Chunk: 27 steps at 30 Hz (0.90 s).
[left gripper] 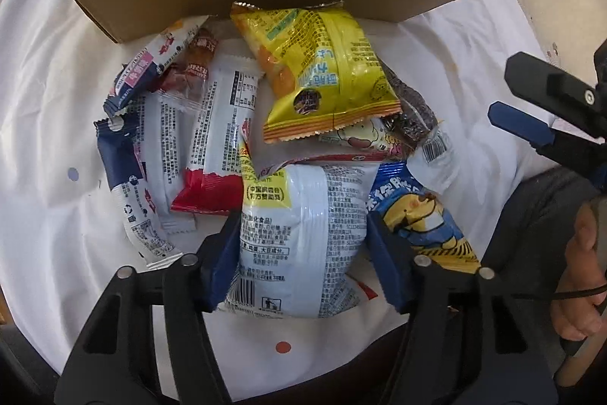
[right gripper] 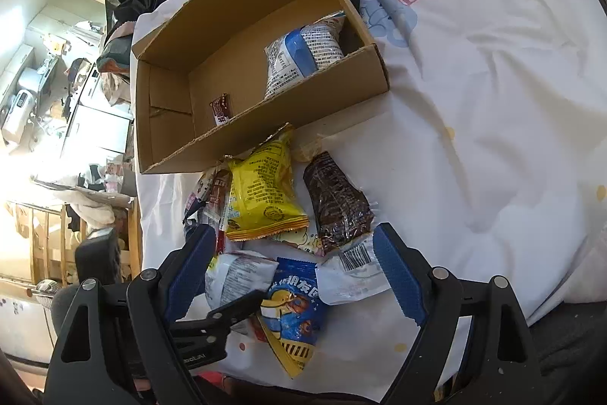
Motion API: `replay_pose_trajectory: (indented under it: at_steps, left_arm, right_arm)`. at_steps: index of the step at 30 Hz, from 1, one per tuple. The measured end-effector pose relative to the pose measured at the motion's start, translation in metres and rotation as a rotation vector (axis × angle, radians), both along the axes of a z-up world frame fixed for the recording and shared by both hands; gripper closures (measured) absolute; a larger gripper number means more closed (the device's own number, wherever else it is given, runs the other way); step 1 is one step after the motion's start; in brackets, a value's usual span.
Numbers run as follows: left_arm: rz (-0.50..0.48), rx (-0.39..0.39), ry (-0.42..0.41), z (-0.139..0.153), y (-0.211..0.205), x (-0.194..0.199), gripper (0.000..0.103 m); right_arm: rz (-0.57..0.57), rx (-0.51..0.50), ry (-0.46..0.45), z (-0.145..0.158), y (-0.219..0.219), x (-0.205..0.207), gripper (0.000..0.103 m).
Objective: Organize snacks
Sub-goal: 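Grasp the white noodle-snack bag with the left tool while the right tool grasps the blue cartoon bag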
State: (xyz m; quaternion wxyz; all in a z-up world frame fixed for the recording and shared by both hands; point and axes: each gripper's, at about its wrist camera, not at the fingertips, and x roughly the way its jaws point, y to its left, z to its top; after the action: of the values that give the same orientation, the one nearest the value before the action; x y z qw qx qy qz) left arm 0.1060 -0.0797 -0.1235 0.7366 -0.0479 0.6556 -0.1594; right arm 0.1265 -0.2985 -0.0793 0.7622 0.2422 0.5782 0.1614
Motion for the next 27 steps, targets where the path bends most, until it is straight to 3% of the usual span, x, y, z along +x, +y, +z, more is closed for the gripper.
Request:
replay_pose_trajectory:
  at_steps: [3,7,10,13,18,24,27]
  left_arm:
    - [-0.015,0.006,-0.031,0.013,0.000,-0.005,0.058]
    - [0.047,-0.018,-0.081,0.040,0.021,-0.014,0.058]
    - [0.102,0.012,-0.123,0.053,0.038,-0.015,0.058]
    - [0.180,0.048,-0.136,0.055,0.058,-0.014,0.058]
    - [0.285,0.042,-0.155,0.057,0.084,-0.008,0.058]
    - [0.304,0.031,-0.159,0.056,0.083,-0.004,0.058]
    - [0.301,0.029,-0.164,0.056,0.082,-0.006,0.058]
  right_arm:
    - [0.023,-0.007,0.023,-0.001,0.002,-0.003,0.016]
    - [0.059,-0.017,0.119,-0.017,0.006,-0.015,0.016]
    - [0.106,-0.027,0.200,-0.032,0.017,-0.025,0.016]
    - [0.151,-0.055,0.226,-0.038,0.029,-0.031,0.016]
    - [0.150,-0.035,0.274,-0.054,0.040,-0.030,0.016]
    - [0.165,-0.011,0.297,-0.064,0.050,-0.030,0.051]
    - [0.189,-0.013,0.257,-0.055,0.054,-0.032,0.060]
